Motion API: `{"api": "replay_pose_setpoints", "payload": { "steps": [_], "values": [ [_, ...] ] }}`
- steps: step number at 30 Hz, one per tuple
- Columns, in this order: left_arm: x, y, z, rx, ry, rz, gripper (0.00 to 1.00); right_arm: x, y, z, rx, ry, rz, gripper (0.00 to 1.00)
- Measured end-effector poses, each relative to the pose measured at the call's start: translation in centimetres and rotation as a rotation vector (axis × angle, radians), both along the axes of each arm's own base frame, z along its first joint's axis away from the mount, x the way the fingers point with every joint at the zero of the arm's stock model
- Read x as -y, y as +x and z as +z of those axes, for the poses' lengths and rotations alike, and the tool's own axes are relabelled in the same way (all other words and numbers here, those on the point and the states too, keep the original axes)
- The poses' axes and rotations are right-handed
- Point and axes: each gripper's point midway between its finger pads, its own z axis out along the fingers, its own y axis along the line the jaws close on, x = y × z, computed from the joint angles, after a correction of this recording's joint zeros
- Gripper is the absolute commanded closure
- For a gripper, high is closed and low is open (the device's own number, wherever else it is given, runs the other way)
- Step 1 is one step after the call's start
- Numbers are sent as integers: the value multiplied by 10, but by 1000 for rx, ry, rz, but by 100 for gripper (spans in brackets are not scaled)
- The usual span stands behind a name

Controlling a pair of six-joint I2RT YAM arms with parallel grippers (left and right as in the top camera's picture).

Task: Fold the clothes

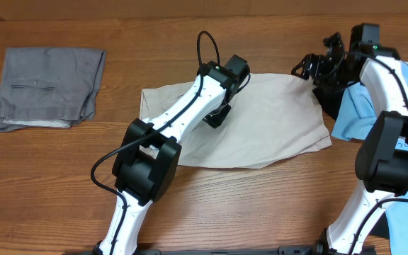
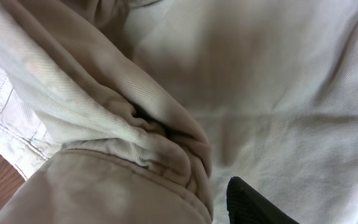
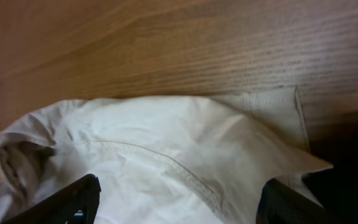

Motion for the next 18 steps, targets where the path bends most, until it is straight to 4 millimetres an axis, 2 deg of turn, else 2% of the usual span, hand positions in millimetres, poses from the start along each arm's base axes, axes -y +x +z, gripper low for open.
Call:
{"api": "replay_pose_setpoints", "payload": {
  "steps": [2,6,12,15,18],
  "values": [
    [0,0,0,0,0,0,46,1,0,5,-3,-4,-2,16],
    [0,0,0,1,0,0,46,4,-4,0,-27,-22,-10,16],
    [1,1,0,6,-4,0,46,7,-7,-24,-46,-31,-43,16],
    [1,1,0,6,-4,0,46,7,-11,-36,-74,-27,-53,12],
    [1,2,0,6,-4,1,46,8,-11,-40,-82,-25,-63,11]
  ]
}}
